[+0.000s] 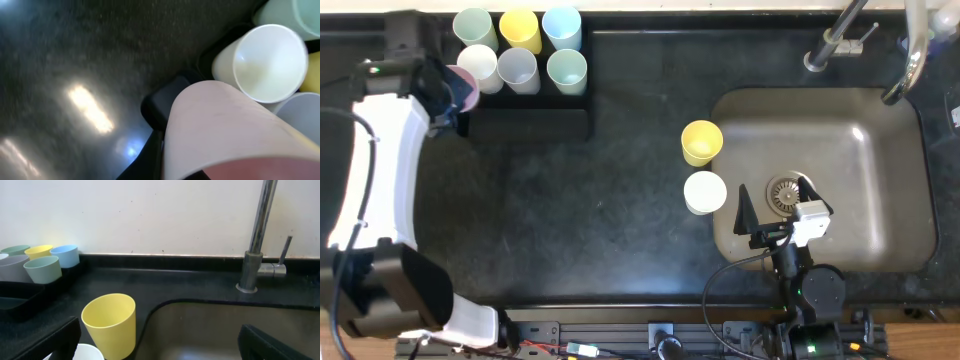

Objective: Store Cups

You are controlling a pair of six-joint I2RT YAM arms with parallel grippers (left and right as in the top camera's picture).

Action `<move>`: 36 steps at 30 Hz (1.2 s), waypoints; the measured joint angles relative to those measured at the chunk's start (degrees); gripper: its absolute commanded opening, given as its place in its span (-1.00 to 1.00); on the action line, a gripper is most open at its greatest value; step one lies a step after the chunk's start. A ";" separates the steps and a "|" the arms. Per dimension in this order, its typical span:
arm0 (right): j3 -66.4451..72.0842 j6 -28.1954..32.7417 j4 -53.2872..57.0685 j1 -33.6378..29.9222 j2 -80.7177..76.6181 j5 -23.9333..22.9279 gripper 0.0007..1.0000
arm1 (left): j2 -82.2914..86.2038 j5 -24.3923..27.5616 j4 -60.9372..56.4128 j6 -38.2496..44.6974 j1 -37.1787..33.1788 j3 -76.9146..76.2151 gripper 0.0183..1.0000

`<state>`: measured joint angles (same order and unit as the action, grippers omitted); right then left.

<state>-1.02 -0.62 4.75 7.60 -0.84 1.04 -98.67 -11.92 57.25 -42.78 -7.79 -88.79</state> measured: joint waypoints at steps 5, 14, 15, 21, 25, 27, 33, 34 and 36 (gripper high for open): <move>0.00 -0.04 0.00 0.00 0.00 0.02 1.00 | -4.09 2.62 -1.60 7.89 -0.98 0.00 -0.96; 0.00 0.00 0.02 0.00 0.00 0.00 0.99 | -7.23 4.66 -2.43 16.04 -2.21 0.04 -0.96; 0.00 0.00 -0.02 0.00 0.00 0.00 0.99 | -7.34 4.74 -2.91 16.46 -2.40 0.04 -0.96; 0.00 0.00 0.02 0.00 0.00 0.00 0.99 | -8.76 5.05 -4.15 18.62 -2.99 0.04 -0.96; 0.00 0.00 0.00 0.00 0.00 0.00 1.00 | -10.38 5.70 -4.26 19.47 -3.37 0.04 -0.96; 0.00 0.00 0.00 0.00 0.00 0.02 0.99 | -11.34 5.88 -4.35 20.15 -3.48 0.04 -0.96; 0.00 -0.02 -0.02 0.00 0.00 0.00 0.99 | -12.37 6.16 -4.44 20.72 -3.50 0.07 -0.95; 0.00 0.00 0.00 0.00 0.00 0.02 1.00 | -12.37 6.16 -4.44 20.74 -3.52 0.07 -0.93; 0.00 0.00 -0.02 0.00 0.00 0.02 1.00 | -12.37 6.19 -4.44 20.74 -3.52 0.07 -0.88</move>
<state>-1.02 -0.62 4.73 7.60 -0.84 1.06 -111.04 -5.74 52.82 -22.04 -11.31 -88.73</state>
